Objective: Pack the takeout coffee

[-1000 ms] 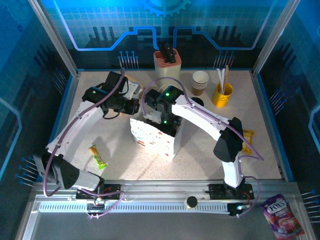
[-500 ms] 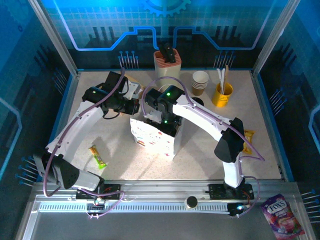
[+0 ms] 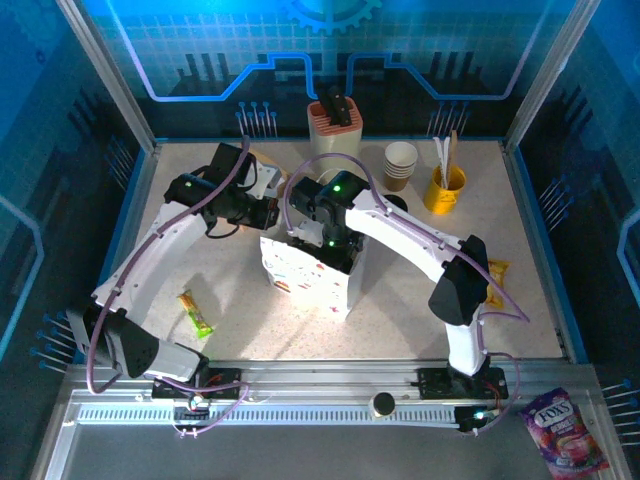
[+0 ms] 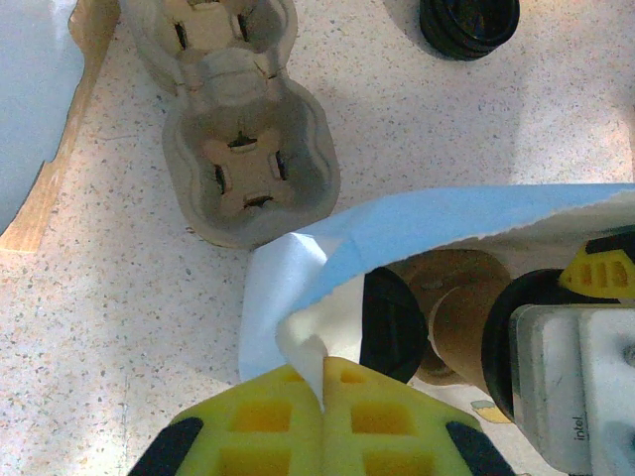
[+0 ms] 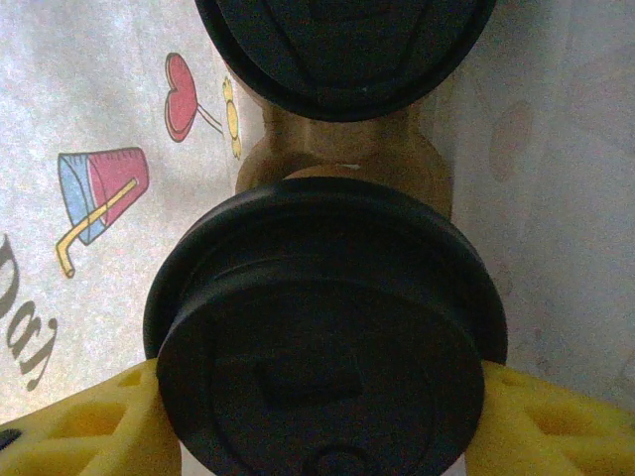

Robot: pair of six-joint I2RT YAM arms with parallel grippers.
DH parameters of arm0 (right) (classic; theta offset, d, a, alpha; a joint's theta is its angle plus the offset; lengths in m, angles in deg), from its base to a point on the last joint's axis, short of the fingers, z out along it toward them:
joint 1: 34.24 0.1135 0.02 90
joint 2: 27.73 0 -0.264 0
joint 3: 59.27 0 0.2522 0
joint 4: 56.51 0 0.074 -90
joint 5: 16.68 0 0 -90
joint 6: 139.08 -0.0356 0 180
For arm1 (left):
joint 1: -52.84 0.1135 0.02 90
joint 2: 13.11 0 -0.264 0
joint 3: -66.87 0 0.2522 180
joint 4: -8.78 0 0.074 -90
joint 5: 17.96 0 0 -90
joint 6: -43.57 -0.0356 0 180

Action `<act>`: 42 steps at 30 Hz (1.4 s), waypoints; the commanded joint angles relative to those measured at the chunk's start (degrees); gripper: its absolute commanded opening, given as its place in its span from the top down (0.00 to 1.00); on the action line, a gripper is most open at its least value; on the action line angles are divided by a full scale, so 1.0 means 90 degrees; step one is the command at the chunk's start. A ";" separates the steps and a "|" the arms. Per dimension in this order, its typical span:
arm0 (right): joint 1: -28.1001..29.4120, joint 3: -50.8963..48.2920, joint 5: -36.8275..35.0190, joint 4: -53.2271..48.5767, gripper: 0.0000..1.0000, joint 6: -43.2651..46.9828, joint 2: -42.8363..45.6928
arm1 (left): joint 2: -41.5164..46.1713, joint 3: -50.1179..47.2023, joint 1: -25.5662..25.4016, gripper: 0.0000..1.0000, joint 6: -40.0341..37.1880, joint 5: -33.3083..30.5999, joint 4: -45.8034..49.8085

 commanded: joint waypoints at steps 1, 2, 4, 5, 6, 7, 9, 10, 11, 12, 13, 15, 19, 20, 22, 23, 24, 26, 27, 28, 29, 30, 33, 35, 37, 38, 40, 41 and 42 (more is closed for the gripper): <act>0.0057 -0.0075 -0.0088 -0.0017 0.53 -0.0072 0.0228 | 0.0085 -0.0130 -0.0006 1.00 -0.0067 0.0112 0.0065; 0.0060 -0.0082 -0.0084 -0.0009 0.53 -0.0074 0.0238 | 0.0085 -0.0131 -0.0013 1.00 -0.0066 0.0113 0.0065; 0.0055 -0.0067 -0.0091 -0.0009 0.53 -0.0074 0.0238 | 0.0085 -0.0137 -0.0006 1.00 -0.0068 0.0129 0.0060; 0.0057 -0.0067 -0.0097 -0.0003 0.53 -0.0072 0.0238 | 0.0090 -0.0130 -0.0006 1.00 -0.0066 0.0120 0.0065; 0.0055 -0.0058 -0.0091 -0.0009 0.53 -0.0073 0.0238 | 0.0085 -0.0136 -0.0009 1.00 -0.0067 0.0121 0.0060; 0.0056 -0.0057 -0.0100 -0.0005 0.53 -0.0072 0.0248 | 0.0085 -0.0130 -0.0010 1.00 -0.0067 0.0122 0.0062; 0.0059 -0.0068 -0.0087 -0.0003 0.53 -0.0075 0.0248 | 0.0094 -0.0147 -0.0012 1.00 -0.0065 0.0115 0.0056; 0.0056 -0.0069 -0.0090 -0.0013 0.53 -0.0080 0.0238 | 0.0095 -0.0141 -0.0012 1.00 -0.0064 0.0112 0.0057; 0.0065 -0.0075 -0.0087 -0.0018 0.53 -0.0076 0.0240 | 0.0094 -0.0138 -0.0011 1.00 -0.0064 0.0121 0.0059; 0.0055 -0.0077 -0.0077 -0.0030 0.53 -0.0075 0.0243 | 0.0096 -0.0142 -0.0010 1.00 -0.0072 0.0114 0.0055; 0.0060 -0.0080 -0.0081 -0.0053 0.53 -0.0083 0.0243 | 0.0095 -0.0141 -0.0006 1.00 -0.0061 0.0112 0.0059; 0.0059 -0.0084 -0.0094 -0.0082 0.53 -0.0082 0.0257 | 0.0095 -0.0143 -0.0009 1.00 -0.0068 0.0116 0.0054; 0.0065 -0.0009 -0.0127 -0.0233 0.53 -0.0122 0.0276 | 0.0069 -0.0142 -0.0006 1.00 -0.0069 0.0117 0.0055; 0.0068 -0.0009 -0.0146 -0.0254 0.53 -0.0118 0.0288 | 0.0075 -0.0140 -0.0006 1.00 -0.0066 0.0111 0.0050; 0.0065 -0.0020 -0.0173 -0.0270 0.53 -0.0117 0.0304 | 0.0075 -0.0149 -0.0011 1.00 -0.0069 0.0115 0.0054; 0.0055 -0.0024 -0.0169 -0.0274 0.53 -0.0108 0.0296 | 0.0071 -0.0142 -0.0011 1.00 -0.0068 0.0114 0.0064; 0.0050 -0.0039 -0.0168 -0.0260 0.53 -0.0092 0.0296 | 0.0067 -0.0148 -0.0007 1.00 -0.0066 0.0114 0.0064; 0.0045 -0.0058 -0.0157 -0.0254 0.53 -0.0074 0.0265 | 0.0067 -0.0152 -0.0011 1.00 -0.0062 0.0112 0.0063; 0.0045 -0.0070 -0.0136 -0.0251 0.53 -0.0065 0.0242 | 0.0065 -0.0155 -0.0008 1.00 -0.0060 0.0113 0.0064; 0.0035 -0.0067 -0.0152 -0.0258 0.53 -0.0068 0.0229 | 0.0065 -0.0150 -0.0015 1.00 -0.0067 0.0114 0.0062; 0.0035 -0.0078 -0.0161 -0.0255 0.53 -0.0056 0.0210 | 0.0071 -0.0150 -0.0009 1.00 -0.0068 0.0116 0.0065; 0.0035 -0.0078 -0.0184 -0.0248 0.53 -0.0058 0.0199 | 0.0073 -0.0149 -0.0006 1.00 -0.0078 0.0115 0.0065; 0.0035 -0.0117 -0.0153 -0.0194 0.53 -0.0017 0.0197 | 0.0067 -0.0159 -0.0006 1.00 -0.0069 0.0117 0.0063; 0.0035 -0.0141 -0.0124 -0.0155 0.53 0.0018 0.0204 | 0.0063 -0.0160 -0.0010 1.00 -0.0076 0.0115 0.0064; 0.0034 -0.0172 -0.0104 -0.0122 0.53 0.0067 0.0217 | 0.0065 -0.0164 -0.0008 1.00 -0.0077 0.0119 0.0060; 0.0035 -0.0189 -0.0111 -0.0114 0.53 0.0089 0.0218 | 0.0065 -0.0159 -0.0007 1.00 -0.0077 0.0110 0.0065; 0.0040 -0.0204 -0.0110 -0.0091 0.53 0.0140 0.0228 | 0.0068 -0.0149 -0.0008 1.00 -0.0072 0.0098 0.0064; 0.0035 -0.0213 -0.0094 -0.0081 0.53 0.0157 0.0237 | 0.0063 -0.0151 -0.0009 1.00 -0.0073 0.0097 0.0059; 0.0035 -0.0213 -0.0101 -0.0084 0.53 0.0173 0.0230 | 0.0055 -0.0142 -0.0006 1.00 -0.0072 0.0108 0.0060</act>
